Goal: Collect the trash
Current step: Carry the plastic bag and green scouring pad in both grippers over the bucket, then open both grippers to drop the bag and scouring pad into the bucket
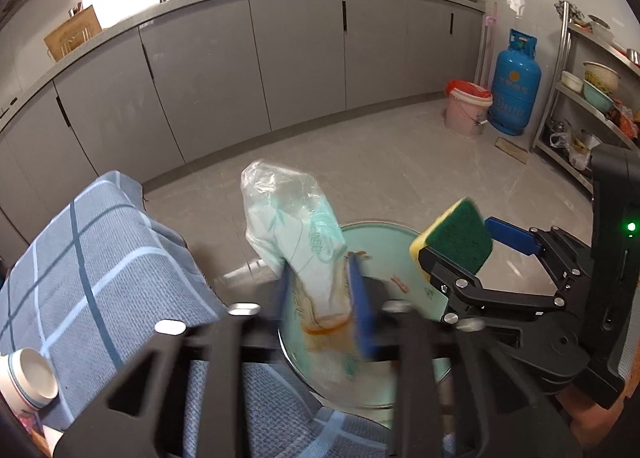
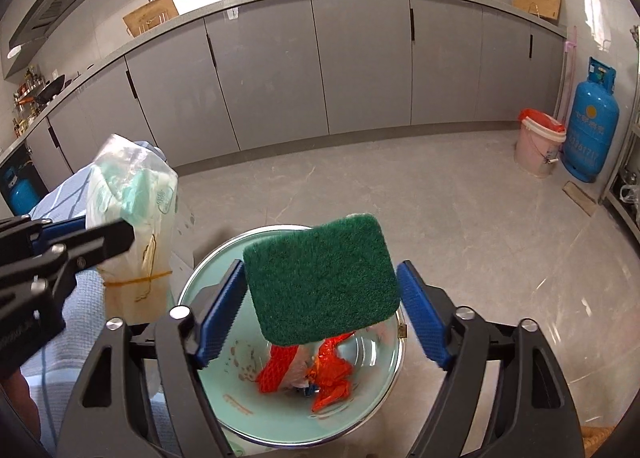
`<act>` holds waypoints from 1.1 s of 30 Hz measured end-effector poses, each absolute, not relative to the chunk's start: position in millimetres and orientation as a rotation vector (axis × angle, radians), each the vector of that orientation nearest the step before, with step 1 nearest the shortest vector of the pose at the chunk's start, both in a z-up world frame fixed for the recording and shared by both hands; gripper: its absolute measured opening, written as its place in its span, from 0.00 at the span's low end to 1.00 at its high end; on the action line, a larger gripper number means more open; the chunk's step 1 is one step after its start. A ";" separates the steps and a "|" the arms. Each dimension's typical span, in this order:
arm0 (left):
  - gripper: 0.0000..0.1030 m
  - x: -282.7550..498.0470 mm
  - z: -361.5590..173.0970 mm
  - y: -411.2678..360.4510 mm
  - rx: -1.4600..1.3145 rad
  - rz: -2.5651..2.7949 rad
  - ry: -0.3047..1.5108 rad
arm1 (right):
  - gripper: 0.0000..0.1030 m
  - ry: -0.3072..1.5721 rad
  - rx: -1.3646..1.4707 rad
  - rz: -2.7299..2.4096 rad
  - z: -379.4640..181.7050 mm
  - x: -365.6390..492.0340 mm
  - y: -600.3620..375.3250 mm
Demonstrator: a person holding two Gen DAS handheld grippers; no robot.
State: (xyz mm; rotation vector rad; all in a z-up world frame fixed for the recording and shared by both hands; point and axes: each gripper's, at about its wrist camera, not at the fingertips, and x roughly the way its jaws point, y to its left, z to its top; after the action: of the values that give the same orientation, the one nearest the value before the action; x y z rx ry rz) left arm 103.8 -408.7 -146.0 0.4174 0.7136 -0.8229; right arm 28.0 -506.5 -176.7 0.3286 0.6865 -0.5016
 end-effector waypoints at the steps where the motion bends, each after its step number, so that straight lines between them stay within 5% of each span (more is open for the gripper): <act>1: 0.46 104.6 -146.9 -407.0 0.416 -0.816 0.709 | 0.77 0.691 0.332 -0.508 -178.8 27.7 -506.7; 4: 0.58 106.2 -147.9 -404.4 0.418 -0.797 0.700 | 0.84 0.696 0.347 -0.521 -184.4 25.6 -510.1; 16: 0.70 104.1 -137.3 -394.7 0.434 -0.762 0.648 | 0.84 0.699 0.364 -0.543 -185.2 14.6 -504.4; 33: 0.75 104.7 -128.7 -368.7 0.408 -0.727 0.647 | 0.84 0.688 0.325 -0.546 -164.1 9.9 -482.2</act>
State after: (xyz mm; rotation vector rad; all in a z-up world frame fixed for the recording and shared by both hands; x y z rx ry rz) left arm 104.7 -368.7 -128.7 0.4080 0.6468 -0.7269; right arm 9.9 -482.2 -164.1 0.3251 0.6877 -0.5462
